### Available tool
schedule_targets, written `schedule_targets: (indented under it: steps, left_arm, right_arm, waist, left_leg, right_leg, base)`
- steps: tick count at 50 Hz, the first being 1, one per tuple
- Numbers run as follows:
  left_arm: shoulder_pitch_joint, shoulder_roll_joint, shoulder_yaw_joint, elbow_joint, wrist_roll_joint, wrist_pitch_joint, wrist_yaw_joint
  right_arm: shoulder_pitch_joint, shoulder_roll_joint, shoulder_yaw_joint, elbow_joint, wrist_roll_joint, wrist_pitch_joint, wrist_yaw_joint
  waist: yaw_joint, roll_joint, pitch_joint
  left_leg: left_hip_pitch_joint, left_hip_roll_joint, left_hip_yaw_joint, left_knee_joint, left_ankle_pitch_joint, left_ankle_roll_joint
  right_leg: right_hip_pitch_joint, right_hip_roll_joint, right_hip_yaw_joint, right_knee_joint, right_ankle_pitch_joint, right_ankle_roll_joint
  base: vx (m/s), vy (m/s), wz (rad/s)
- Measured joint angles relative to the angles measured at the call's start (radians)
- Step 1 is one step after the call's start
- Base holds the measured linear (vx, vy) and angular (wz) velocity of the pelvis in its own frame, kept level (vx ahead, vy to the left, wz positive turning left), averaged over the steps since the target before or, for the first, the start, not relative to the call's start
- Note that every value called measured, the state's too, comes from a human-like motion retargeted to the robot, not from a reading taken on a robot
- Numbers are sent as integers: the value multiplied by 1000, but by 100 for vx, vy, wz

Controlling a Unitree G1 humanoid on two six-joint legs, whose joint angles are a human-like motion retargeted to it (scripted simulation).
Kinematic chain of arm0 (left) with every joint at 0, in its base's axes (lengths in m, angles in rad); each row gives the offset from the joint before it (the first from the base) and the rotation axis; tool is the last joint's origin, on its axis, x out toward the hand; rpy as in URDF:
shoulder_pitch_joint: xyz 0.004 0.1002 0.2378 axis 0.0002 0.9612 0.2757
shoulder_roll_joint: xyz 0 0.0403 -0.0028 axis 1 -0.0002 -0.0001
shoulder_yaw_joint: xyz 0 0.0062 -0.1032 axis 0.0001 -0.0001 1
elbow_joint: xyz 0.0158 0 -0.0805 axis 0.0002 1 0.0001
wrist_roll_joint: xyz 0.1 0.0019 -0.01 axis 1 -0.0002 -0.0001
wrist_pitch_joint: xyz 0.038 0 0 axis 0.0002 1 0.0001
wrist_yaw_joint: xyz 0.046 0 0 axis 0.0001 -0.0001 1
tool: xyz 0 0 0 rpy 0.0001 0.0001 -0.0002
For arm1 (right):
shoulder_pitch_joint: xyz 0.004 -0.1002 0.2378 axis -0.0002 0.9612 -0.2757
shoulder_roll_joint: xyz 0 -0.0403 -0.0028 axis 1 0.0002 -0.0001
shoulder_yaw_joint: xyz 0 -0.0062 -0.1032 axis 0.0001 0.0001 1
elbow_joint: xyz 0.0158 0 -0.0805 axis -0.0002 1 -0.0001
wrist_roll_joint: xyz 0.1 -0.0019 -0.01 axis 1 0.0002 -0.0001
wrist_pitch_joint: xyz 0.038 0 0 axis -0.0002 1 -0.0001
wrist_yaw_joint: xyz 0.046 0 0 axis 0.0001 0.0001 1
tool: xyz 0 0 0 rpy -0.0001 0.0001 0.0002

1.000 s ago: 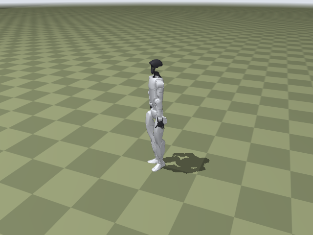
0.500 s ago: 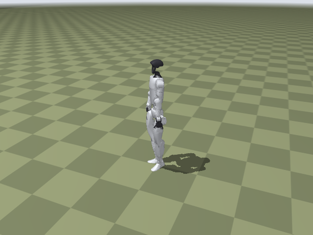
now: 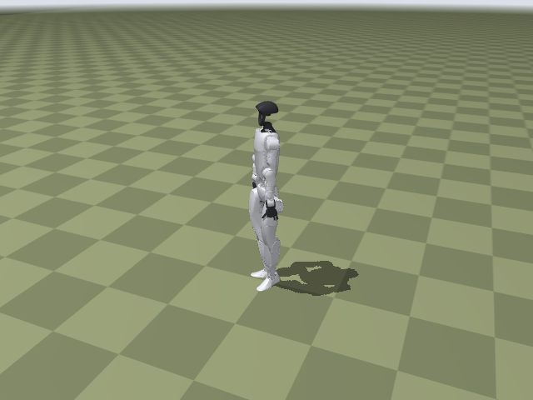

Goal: In place motions

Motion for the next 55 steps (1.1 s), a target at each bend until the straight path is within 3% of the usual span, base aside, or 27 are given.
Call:
schedule_targets:
  steps: [12,35,39,42,44,46,48,49,50,53,55]
  left_arm:
    - [-4,0,-10,-5,13,-2,-5]
    - [17,-9,19,-34,-21,6,-6]
    - [49,-1,35,-74,-55,-17,58]
    - [89,3,56,-106,-101,-35,158]
    - [118,2,74,-113,-147,-48,232]
    - [134,1,96,-106,-197,-60,287]
    - [144,4,119,-91,-238,-67,310]
    - [155,5,130,-83,-251,-66,305]
    - [169,5,142,-74,-262,-63,294]
    - [196,4,178,-14,-210,-8,140]
    - [213,-2,197,22,-154,31,37]
  right_arm:
    - [-9,14,23,-37,-23,-15,12]
    - [10,-19,-24,5,8,-4,-24]
    - [-3,-23,-15,33,31,-12,-57]
    - [-31,-17,5,60,75,-29,-110]
    - [-62,1,27,59,124,-40,-136]
    - [-115,26,58,34,177,-54,-145]
    - [-175,52,81,-23,200,-74,-139]
    - [-205,66,100,-64,202,-87,-122]
    - [-236,79,124,-109,200,-100,-101]
    - [-321,107,136,-213,150,-119,-55]
    - [-361,129,126,-266,137,-136,-57]
  waist:
    - [-78,6,8]
    - [-6,26,10]
    - [1,38,11]
    - [10,37,17]
    - [34,14,32]
    - [39,-10,64]
    - [75,-34,115]
    - [112,-54,145]
    - [153,-78,176]
    - [242,-99,234]
    - [272,-113,251]
  left_leg:
    - [-2,-16,-60,-6,24,8]
    - [11,7,17,-20,29,-6]
    - [2,21,25,16,12,-23]
    - [-45,39,34,125,-10,-33]
    - [-120,52,59,290,24,-10]
    - [-236,99,74,538,144,30]
    - [-376,133,45,779,300,110]
    - [-443,135,28,883,323,126]
    - [-509,133,9,986,319,127]
    - [-644,268,63,1223,222,126]
    - [-742,277,69,1315,177,125]
  right_leg:
    - [4,2,-65,-17,14,-8]
    - [-20,7,21,7,13,-10]
    - [-24,9,21,10,15,-14]
    - [-27,2,24,13,18,-20]
    - [-26,-19,42,16,23,-25]
    - [-24,-44,43,19,27,-26]
    - [-16,-52,65,18,35,-29]
    - [-6,-54,90,15,42,-35]
    - [5,-57,119,11,50,-43]
    - [26,-48,110,7,57,-71]
    - [13,-69,131,15,64,-73]
  base:
    - [-1,1,21]
    - [1,0,-19]
    - [8,-1,-5]
    - [9,-2,-11]
    - [6,-4,-23]
    - [-9,-2,22]
    - [-16,-9,-33]
    - [-11,-15,-123]
    - [-4,-17,-125]
    - [-7,-10,-93]
    - [-13,0,-36]
